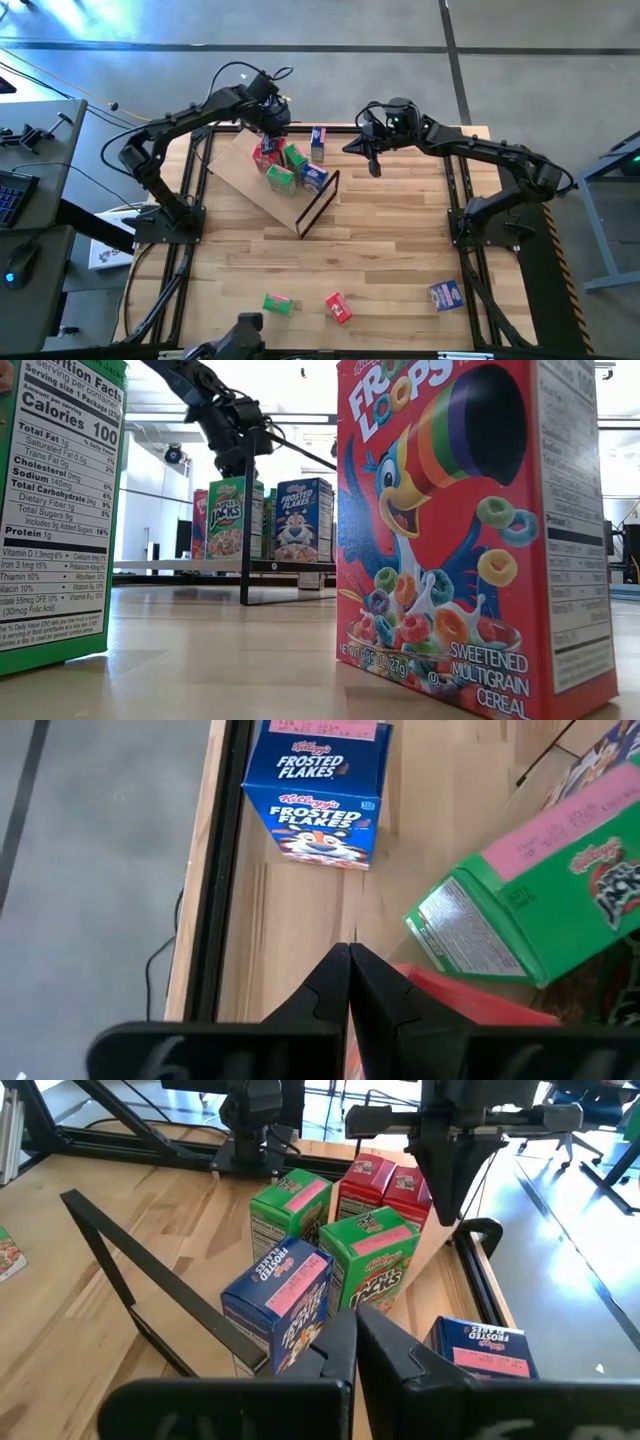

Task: Stack cereal on shelf
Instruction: Adjust the cereals on the shelf

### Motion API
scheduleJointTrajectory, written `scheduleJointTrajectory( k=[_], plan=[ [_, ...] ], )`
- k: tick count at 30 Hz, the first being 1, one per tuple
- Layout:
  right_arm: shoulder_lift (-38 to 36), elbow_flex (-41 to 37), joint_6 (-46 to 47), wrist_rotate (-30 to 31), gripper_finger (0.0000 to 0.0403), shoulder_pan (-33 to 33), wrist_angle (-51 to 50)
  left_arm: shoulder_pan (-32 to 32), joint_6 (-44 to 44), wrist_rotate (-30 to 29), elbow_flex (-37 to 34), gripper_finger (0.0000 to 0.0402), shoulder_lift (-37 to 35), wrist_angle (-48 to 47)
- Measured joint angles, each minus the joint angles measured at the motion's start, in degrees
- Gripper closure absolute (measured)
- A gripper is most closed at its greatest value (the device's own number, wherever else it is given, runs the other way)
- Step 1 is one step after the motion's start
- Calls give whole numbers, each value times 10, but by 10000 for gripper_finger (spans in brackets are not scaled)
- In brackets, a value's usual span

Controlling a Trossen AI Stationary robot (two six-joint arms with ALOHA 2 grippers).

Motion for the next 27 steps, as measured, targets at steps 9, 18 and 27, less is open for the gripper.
scheduleJointTrajectory(
  k=[9,18,27],
  plan=[
    [0,0,-4,0,403,0,0,-8,-50,-1,0,401,-97,4],
    [9,0,37,25,403,2,18,-82,-173,0,-144,401,-248,65],
    [80,36,127,52,403,3,39,-169,-261,0,-275,401,-388,104]
  ],
)
